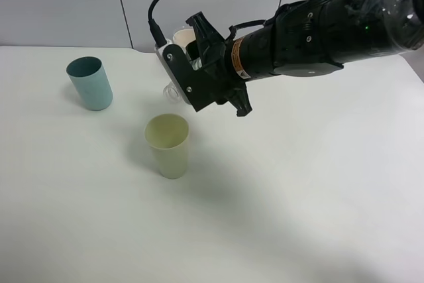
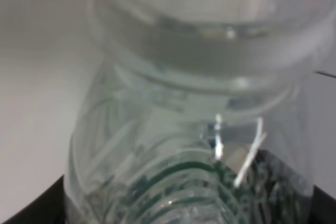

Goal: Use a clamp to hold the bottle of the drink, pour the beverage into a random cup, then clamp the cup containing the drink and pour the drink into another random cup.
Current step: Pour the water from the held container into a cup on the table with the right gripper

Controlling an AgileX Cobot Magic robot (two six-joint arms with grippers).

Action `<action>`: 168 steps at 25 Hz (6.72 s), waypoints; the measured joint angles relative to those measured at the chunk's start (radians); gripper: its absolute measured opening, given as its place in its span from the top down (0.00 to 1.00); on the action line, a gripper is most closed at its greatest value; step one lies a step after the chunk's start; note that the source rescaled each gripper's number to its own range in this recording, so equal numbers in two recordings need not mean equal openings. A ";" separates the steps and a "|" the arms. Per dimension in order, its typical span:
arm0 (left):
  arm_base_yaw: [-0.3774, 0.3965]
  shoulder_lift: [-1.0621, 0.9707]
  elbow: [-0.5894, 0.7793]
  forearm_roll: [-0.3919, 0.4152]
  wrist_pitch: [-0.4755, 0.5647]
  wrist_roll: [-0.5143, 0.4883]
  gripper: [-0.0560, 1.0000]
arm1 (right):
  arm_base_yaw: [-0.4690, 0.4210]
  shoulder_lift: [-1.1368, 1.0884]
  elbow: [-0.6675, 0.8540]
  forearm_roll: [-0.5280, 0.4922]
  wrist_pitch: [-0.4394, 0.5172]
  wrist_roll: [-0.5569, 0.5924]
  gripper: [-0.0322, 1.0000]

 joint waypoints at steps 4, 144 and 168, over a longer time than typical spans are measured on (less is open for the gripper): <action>0.000 0.000 0.000 0.000 0.000 0.000 0.00 | 0.009 0.000 0.000 0.034 0.000 -0.040 0.96; 0.000 0.000 0.000 0.000 0.000 0.000 0.00 | 0.079 0.061 -0.139 -0.110 0.032 -0.597 0.96; 0.000 0.000 0.000 0.000 0.000 0.000 0.00 | 0.091 0.061 -0.139 -0.133 -0.026 -0.727 0.96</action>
